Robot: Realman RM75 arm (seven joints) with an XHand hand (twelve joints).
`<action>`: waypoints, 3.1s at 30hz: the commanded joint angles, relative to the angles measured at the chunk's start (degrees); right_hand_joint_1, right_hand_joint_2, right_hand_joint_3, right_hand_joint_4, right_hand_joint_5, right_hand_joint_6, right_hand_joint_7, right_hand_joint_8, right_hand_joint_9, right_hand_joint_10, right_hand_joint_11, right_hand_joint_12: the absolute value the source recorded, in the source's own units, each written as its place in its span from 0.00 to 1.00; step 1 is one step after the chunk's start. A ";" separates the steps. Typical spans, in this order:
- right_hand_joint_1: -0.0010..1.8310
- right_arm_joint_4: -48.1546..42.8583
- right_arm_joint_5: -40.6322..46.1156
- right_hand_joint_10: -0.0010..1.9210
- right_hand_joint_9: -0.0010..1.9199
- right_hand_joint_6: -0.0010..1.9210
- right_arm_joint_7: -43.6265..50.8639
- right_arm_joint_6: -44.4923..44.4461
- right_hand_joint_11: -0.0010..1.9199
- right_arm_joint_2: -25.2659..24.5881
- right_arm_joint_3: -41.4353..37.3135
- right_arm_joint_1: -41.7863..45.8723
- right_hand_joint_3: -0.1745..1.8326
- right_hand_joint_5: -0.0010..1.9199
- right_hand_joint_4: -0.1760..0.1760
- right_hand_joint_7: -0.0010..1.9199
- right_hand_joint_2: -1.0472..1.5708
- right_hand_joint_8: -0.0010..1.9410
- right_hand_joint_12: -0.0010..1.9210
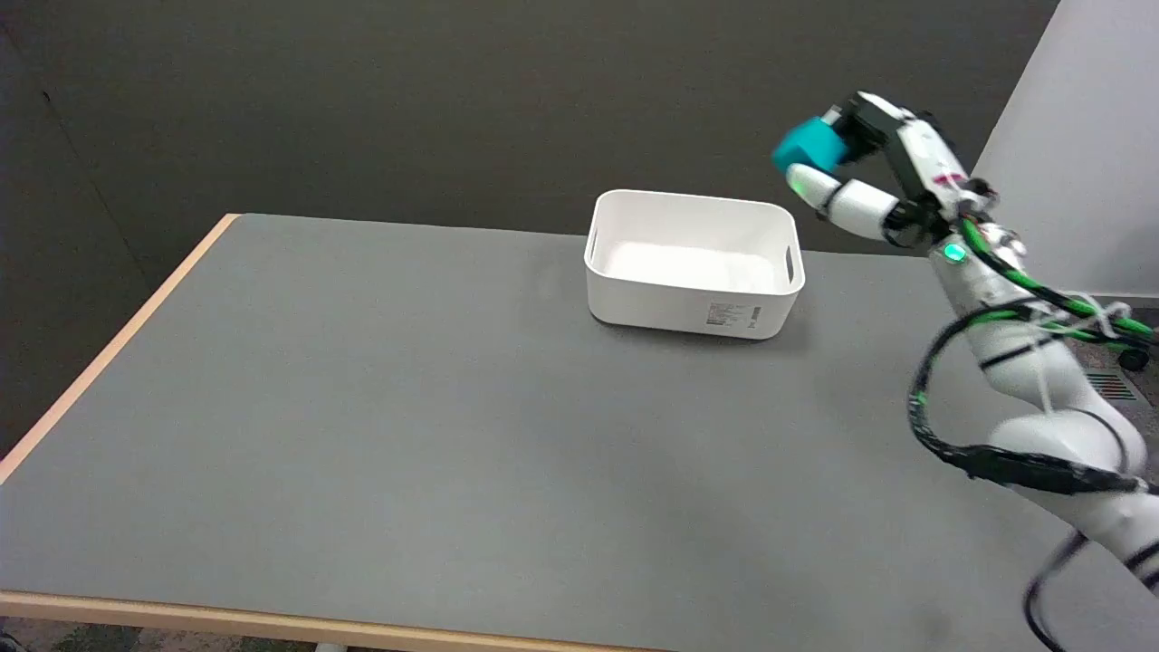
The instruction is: Place blue wooden cube into white box.
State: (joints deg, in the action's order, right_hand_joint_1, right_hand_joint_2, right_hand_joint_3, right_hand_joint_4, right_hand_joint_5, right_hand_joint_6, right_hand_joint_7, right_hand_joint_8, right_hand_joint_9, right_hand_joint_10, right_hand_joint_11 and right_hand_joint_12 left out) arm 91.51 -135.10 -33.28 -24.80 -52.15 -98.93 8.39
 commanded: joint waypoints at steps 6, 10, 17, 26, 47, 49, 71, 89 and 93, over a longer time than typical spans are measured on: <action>0.58 -31.99 -6.27 1.00 0.08 0.80 11.24 8.70 0.00 -6.69 29.66 -37.65 0.22 0.30 0.28 0.25 0.89 1.00 1.00; 0.58 -40.02 -6.27 1.00 0.05 0.79 15.44 8.16 0.00 -7.81 32.42 -42.42 0.20 0.31 0.25 0.24 0.89 1.00 1.00; 0.58 -45.45 -6.27 1.00 0.03 0.79 16.56 6.04 0.00 -8.06 34.19 -43.33 0.20 0.31 0.23 0.23 0.89 1.00 0.99; 0.58 -38.26 -6.25 1.00 0.05 0.80 16.43 8.35 0.00 -6.33 34.41 -34.69 0.20 0.30 0.26 0.24 0.89 1.00 0.99; 0.41 -25.15 -5.71 0.90 0.08 0.21 16.00 8.38 0.00 -5.31 25.23 -26.69 0.54 0.11 0.33 0.10 0.70 0.71 0.86; 0.41 -21.68 -5.71 0.90 0.08 0.20 16.00 7.58 0.00 -5.31 22.78 -26.13 0.54 0.11 0.33 0.09 0.70 0.71 0.86; 0.39 9.72 -0.87 0.85 0.05 0.28 35.02 18.11 0.00 -25.99 -27.29 0.46 0.52 0.11 0.36 0.06 0.72 0.69 0.77; 0.35 -0.74 23.78 0.47 0.11 0.41 38.88 -3.45 0.00 -28.24 -17.63 15.79 0.51 0.08 0.38 0.14 0.74 0.36 0.60; 0.35 -0.38 23.95 0.47 0.11 0.41 39.09 -2.64 0.00 -28.35 -16.80 15.97 0.51 0.08 0.39 0.14 0.73 0.36 0.60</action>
State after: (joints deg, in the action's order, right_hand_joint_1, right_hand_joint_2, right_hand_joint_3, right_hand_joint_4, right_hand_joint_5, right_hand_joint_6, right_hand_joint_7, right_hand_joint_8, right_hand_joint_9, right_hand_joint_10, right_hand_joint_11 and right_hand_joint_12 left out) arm 91.66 -120.34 -0.25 -20.00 -75.93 -116.29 12.86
